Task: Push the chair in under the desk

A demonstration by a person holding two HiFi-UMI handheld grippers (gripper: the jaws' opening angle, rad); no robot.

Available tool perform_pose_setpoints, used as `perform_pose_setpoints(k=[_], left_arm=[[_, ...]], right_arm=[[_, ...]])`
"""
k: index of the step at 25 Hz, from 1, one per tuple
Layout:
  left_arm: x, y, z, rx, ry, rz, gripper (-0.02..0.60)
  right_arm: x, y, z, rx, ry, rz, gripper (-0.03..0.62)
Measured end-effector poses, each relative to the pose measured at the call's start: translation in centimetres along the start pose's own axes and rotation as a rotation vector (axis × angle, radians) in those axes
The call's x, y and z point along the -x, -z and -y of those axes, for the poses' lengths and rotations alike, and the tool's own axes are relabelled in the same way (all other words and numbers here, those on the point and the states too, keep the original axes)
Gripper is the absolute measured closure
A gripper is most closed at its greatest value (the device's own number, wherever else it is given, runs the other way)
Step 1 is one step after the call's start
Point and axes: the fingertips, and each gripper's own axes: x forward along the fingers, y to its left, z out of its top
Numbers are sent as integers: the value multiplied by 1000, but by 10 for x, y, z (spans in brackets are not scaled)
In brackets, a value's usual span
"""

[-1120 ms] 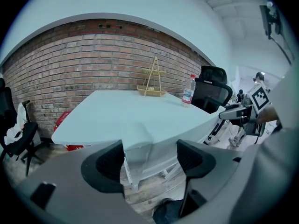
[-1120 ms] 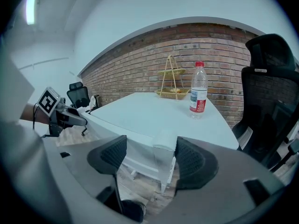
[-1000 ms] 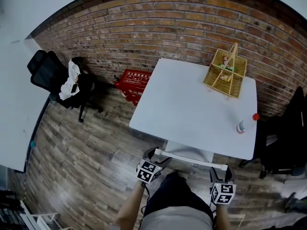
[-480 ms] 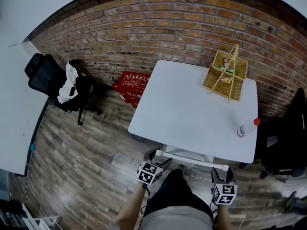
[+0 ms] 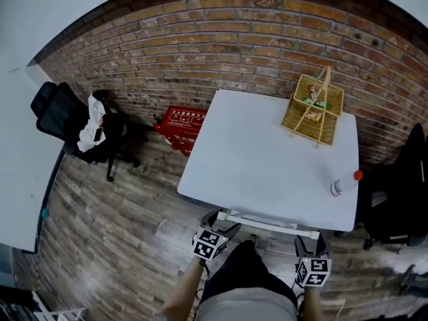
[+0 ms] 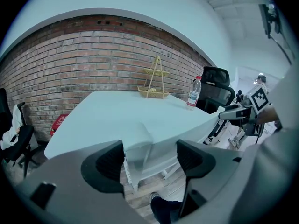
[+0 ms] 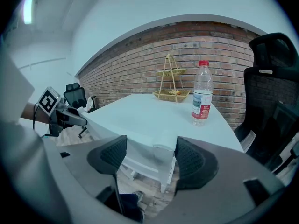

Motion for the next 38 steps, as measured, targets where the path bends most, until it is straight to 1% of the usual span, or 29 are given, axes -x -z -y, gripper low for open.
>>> perform_pose_setpoints(k=[14,17,22,27,30,32,36,38], left_arm=[[-3,-5,-6,-8,8,4,224],[-2,-6,-4,-6,8,-7,224],[1,-3,-3,-9,-13,-28,224],[6,-3,-2,13,-52,-2,225],[11,-6,-2,53,-56,28,225],[16,-12,-3,90,-58,62,225],[37,-41,-10,178,-73,194,227],[44,-61,-9,182,-66,259,227]], right_arm=[[-6,-5,-4,-9,1,0,263],[-5,-5,-4,-12,6,-3,263],[-2,-2,-2,-10,24,-8,263],[8,-5,5,-7,71,30,263],[15,-17,8,-1,59,58,263],[20,-27,11,4,42,95,263],[29,-54,12,27,-9,167,263],[32,-70,9,44,-38,220,264]])
